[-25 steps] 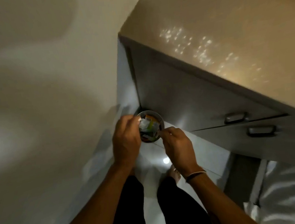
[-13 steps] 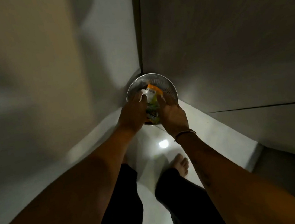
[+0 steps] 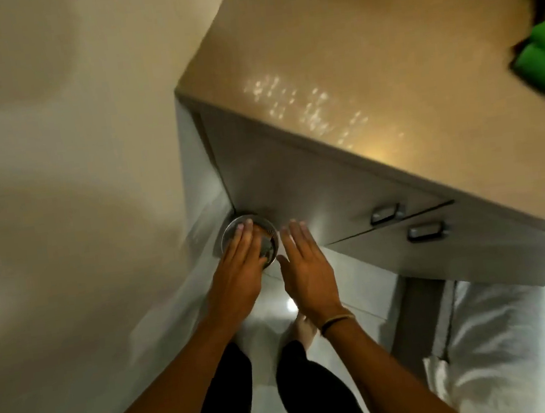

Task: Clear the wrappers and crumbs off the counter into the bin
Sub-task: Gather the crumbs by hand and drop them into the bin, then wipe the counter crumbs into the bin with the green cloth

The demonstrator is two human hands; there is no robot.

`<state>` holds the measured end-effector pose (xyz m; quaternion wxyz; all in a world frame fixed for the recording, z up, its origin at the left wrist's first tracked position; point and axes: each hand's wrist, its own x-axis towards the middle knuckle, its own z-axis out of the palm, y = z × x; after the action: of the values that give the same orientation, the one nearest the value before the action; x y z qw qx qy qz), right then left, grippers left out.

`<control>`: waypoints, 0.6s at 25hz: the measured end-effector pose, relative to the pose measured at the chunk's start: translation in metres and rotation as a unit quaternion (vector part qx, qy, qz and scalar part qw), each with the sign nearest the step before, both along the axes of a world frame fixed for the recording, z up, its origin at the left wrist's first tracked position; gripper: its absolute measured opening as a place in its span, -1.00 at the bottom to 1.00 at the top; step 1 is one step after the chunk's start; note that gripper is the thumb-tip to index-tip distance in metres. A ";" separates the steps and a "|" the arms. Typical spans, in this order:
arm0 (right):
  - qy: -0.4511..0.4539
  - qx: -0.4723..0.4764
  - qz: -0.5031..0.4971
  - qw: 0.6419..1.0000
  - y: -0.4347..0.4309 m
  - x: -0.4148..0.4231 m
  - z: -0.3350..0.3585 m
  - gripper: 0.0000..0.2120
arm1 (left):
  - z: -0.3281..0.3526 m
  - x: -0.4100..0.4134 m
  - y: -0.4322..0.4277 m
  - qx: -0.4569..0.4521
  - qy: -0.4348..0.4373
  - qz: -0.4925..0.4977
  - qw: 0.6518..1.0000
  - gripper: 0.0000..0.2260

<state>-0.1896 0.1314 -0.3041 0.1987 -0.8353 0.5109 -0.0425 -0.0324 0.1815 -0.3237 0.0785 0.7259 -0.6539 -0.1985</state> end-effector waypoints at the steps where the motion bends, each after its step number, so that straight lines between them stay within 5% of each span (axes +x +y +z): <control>1: -0.026 -0.040 -0.016 0.999 -0.002 -0.006 0.030 -0.45 | 0.029 -0.008 -0.003 -0.044 0.000 -0.003 0.999 -0.43; 7: -0.177 -0.241 -0.112 0.948 -0.039 -0.070 0.187 -0.57 | 0.176 -0.061 -0.058 -0.228 -0.002 -0.108 0.968 -0.44; 12: -0.125 -0.295 -0.175 0.931 -0.107 -0.137 0.248 -0.50 | 0.237 -0.104 -0.149 -0.289 0.024 -0.148 0.946 -0.40; 15: -0.083 -0.260 -0.232 0.934 -0.182 -0.168 0.262 -0.41 | 0.247 -0.137 -0.220 -0.242 -0.023 -0.158 0.957 -0.35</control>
<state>-0.3579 -0.0506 -0.0424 0.0006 -0.7095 0.6431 -0.2880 -0.1693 -0.0384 -0.0769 0.2048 0.5771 -0.7901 -0.0271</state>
